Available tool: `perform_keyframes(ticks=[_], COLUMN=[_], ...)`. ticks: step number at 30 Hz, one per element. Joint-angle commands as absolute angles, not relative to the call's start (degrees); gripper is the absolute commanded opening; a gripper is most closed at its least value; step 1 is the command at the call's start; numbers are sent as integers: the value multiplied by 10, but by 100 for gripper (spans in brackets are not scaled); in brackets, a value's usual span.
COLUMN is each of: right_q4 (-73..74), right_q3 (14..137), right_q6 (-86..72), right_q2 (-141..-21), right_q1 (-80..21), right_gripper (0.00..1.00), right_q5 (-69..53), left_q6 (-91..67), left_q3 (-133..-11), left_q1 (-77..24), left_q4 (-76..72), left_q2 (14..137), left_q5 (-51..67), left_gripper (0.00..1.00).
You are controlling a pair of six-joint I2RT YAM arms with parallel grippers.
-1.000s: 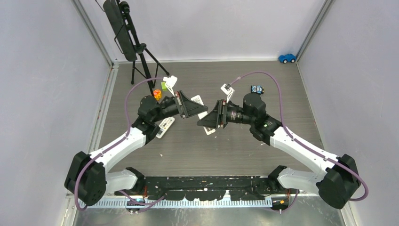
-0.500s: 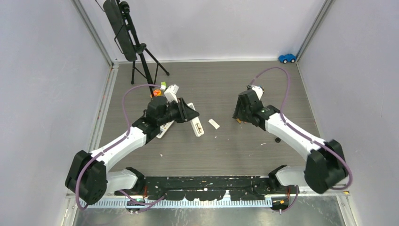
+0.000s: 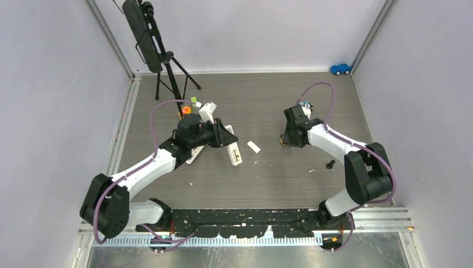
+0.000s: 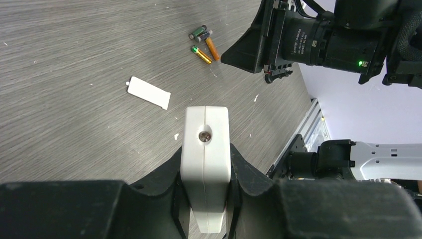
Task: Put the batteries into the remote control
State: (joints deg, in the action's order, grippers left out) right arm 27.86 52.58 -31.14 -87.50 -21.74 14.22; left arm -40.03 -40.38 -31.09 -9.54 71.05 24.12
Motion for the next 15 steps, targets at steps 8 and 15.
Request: perform_keyframes(ticks=[8, 15], right_q4=[228, 212], right_q3=[583, 593], right_q6=[-240, -205], right_q2=[-907, -935], right_q1=[-218, -218], right_gripper=[45, 42], right_q5=[69, 89], left_q6=[-388, -386], left_q3=[-433, -428], left_q1=[-311, -311], left_q4=[-117, -120], left_q2=[703, 693], left_q5=[256, 267], left_gripper=[0, 0])
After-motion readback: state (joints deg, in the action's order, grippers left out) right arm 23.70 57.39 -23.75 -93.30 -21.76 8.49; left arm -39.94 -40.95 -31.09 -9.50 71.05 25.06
